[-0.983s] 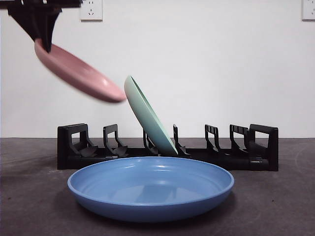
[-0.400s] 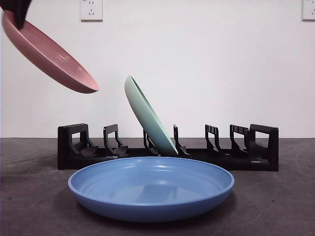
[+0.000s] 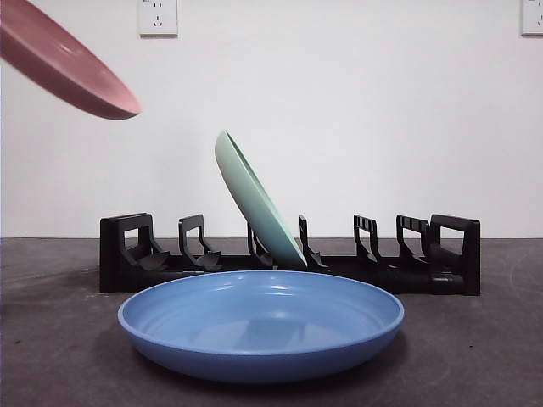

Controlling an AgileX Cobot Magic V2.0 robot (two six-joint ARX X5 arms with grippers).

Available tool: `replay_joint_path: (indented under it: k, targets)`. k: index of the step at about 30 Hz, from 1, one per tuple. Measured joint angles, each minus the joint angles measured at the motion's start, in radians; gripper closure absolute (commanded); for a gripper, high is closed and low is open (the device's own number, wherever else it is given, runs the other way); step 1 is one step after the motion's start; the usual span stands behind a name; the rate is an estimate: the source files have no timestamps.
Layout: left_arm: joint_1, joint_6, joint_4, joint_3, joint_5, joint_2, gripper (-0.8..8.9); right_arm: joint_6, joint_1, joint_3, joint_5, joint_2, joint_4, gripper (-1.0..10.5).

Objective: Place the plate

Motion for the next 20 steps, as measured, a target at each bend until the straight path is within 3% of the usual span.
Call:
replay_joint_path:
  k: [5,13,20]
  targets:
    - [0.002,-0.012,0.161,-0.282,0.069,-0.209,7.98,0.000,0.000,0.000,0.000,0.000,-0.001,6.5]
    - [0.002,-0.072,0.280,-0.685,0.169,-0.539,7.98,0.000,0.000,0.000,0.000,0.000,-0.004,6.5]
    - [0.001,-0.224,0.314,-0.967,0.342,-0.759,7.98,0.000,0.000,0.000,-0.003,0.000,-0.008,6.5]
